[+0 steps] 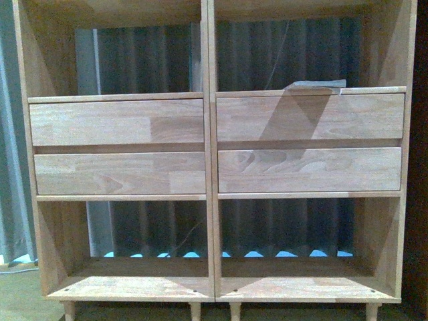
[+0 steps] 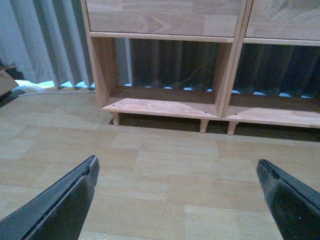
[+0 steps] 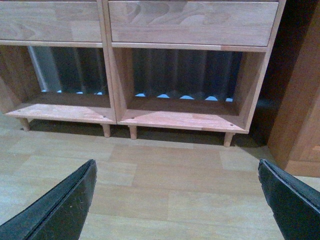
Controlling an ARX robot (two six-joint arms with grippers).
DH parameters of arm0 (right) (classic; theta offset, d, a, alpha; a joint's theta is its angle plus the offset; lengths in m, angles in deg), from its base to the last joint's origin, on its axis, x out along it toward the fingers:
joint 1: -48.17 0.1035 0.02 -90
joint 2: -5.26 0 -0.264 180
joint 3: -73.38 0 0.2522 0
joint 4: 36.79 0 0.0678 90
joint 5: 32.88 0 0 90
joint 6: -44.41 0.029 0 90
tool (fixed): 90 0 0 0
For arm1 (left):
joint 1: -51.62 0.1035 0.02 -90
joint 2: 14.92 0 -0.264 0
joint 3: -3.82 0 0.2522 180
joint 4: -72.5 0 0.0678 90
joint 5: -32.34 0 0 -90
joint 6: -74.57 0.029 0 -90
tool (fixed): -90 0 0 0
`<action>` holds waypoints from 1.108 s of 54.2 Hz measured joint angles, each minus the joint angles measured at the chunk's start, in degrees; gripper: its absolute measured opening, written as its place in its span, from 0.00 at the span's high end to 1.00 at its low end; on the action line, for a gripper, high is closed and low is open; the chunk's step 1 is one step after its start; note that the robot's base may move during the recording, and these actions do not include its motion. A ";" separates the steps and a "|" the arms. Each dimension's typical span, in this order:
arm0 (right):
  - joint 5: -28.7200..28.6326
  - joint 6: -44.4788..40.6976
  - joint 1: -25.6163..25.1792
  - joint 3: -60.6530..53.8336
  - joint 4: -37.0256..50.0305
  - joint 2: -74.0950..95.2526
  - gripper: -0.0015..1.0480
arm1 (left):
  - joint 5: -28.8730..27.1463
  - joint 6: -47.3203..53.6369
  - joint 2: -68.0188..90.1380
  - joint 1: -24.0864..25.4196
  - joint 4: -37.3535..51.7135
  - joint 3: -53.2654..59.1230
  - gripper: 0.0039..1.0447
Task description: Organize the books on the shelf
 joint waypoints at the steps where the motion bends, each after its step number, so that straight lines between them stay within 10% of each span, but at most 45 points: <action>1: -0.02 0.00 0.00 0.00 0.00 0.00 0.07 | 0.00 0.00 0.00 0.00 0.00 0.00 0.07; 60: 0.07 0.00 0.00 0.00 0.00 0.00 0.07 | 0.00 0.00 0.00 -0.02 0.00 0.00 0.07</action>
